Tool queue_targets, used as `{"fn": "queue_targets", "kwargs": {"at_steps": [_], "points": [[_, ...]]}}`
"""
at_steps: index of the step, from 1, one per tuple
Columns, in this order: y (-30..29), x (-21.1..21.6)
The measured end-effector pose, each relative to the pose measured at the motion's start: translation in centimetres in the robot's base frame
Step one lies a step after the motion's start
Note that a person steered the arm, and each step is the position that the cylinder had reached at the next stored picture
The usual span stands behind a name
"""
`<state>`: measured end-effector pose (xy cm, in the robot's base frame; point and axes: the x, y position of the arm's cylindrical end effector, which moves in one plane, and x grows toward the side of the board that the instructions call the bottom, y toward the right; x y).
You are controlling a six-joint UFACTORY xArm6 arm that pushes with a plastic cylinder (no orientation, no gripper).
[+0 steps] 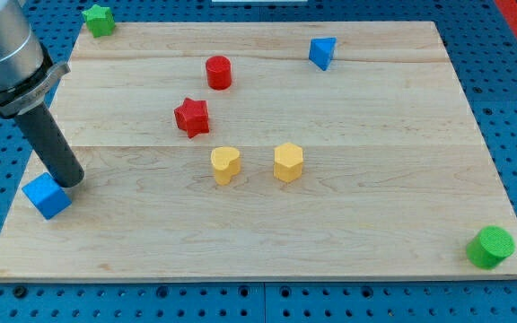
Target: Point your arm at the blue cube
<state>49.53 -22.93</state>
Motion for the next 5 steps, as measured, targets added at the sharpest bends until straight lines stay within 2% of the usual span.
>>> {"fn": "queue_targets", "kwargs": {"at_steps": [2, 5], "points": [[0.0, -2.0], [-5.3, -0.3]]}}
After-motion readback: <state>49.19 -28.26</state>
